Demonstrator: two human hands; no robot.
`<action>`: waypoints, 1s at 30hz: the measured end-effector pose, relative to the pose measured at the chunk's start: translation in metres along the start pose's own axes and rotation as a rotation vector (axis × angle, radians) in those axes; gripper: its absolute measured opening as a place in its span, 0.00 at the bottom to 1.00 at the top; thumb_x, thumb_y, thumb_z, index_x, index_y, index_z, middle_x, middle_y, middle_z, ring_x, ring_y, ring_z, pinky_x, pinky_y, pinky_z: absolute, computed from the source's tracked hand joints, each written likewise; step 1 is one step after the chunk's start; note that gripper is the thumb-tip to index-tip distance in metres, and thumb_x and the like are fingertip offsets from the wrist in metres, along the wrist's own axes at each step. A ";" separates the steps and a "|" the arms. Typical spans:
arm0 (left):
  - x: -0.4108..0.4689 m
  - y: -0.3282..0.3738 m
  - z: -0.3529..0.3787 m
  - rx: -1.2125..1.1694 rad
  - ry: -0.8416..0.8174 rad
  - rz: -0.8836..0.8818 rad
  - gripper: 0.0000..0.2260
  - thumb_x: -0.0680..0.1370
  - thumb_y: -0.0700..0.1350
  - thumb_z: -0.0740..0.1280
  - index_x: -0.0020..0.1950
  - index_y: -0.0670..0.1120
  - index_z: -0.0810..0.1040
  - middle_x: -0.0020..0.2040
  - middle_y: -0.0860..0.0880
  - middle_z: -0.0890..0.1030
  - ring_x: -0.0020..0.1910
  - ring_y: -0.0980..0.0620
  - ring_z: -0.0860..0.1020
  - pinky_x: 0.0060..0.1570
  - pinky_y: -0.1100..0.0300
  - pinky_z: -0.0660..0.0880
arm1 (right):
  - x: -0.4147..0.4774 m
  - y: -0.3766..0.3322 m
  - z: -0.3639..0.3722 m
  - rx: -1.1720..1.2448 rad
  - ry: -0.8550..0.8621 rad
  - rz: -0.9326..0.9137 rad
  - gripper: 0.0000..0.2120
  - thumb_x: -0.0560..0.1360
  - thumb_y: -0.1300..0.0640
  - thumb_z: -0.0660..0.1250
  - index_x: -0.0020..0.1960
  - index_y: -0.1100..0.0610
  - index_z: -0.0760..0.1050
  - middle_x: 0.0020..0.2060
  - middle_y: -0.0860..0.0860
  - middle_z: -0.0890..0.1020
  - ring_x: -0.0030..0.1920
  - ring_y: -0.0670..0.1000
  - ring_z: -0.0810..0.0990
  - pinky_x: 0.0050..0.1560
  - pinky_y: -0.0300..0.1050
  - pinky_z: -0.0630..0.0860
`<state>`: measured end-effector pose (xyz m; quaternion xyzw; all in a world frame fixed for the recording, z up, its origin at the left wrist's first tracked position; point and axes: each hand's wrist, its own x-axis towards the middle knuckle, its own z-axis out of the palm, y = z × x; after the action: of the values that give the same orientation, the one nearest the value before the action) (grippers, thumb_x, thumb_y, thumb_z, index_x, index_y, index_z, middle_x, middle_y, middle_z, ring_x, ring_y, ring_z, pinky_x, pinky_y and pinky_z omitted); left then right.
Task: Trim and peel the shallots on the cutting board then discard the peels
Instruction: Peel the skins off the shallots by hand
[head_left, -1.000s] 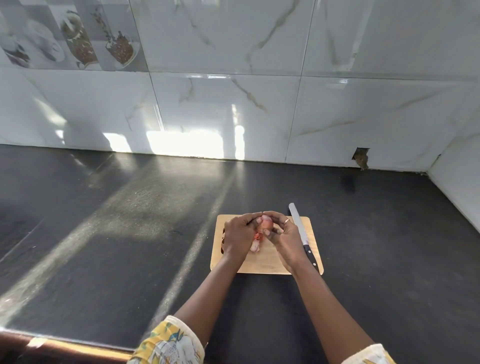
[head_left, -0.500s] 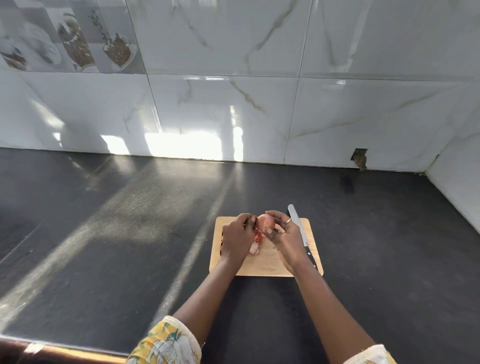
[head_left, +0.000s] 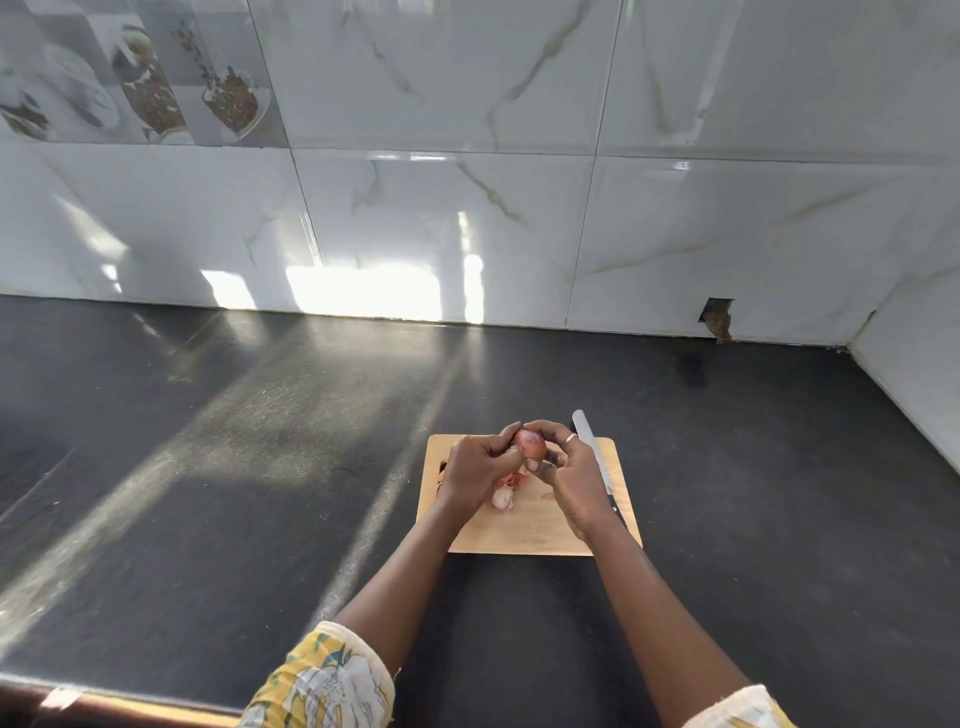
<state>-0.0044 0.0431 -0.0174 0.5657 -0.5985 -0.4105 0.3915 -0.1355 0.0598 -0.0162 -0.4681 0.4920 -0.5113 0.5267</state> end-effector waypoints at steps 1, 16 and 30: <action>0.001 -0.001 -0.001 0.005 -0.002 0.002 0.17 0.70 0.49 0.66 0.58 0.50 0.80 0.24 0.61 0.73 0.31 0.60 0.67 0.35 0.62 0.66 | 0.000 0.001 -0.001 -0.007 -0.003 0.002 0.16 0.73 0.72 0.66 0.55 0.55 0.77 0.49 0.48 0.80 0.49 0.43 0.78 0.37 0.29 0.74; -0.004 0.008 0.004 0.001 0.127 -0.009 0.11 0.74 0.44 0.65 0.52 0.49 0.83 0.48 0.53 0.85 0.46 0.60 0.81 0.51 0.60 0.77 | 0.001 0.006 -0.012 -0.019 0.028 0.016 0.20 0.73 0.72 0.66 0.53 0.47 0.77 0.51 0.46 0.81 0.55 0.49 0.78 0.41 0.41 0.77; -0.009 0.006 0.001 0.009 0.166 0.075 0.05 0.73 0.43 0.71 0.47 0.47 0.85 0.43 0.51 0.85 0.44 0.58 0.83 0.49 0.57 0.79 | 0.000 0.013 -0.009 -0.031 0.046 0.015 0.19 0.73 0.71 0.67 0.53 0.48 0.77 0.56 0.52 0.80 0.58 0.51 0.78 0.45 0.41 0.77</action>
<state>-0.0069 0.0525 -0.0123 0.5767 -0.5865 -0.3446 0.4524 -0.1437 0.0607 -0.0295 -0.4604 0.5153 -0.5103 0.5119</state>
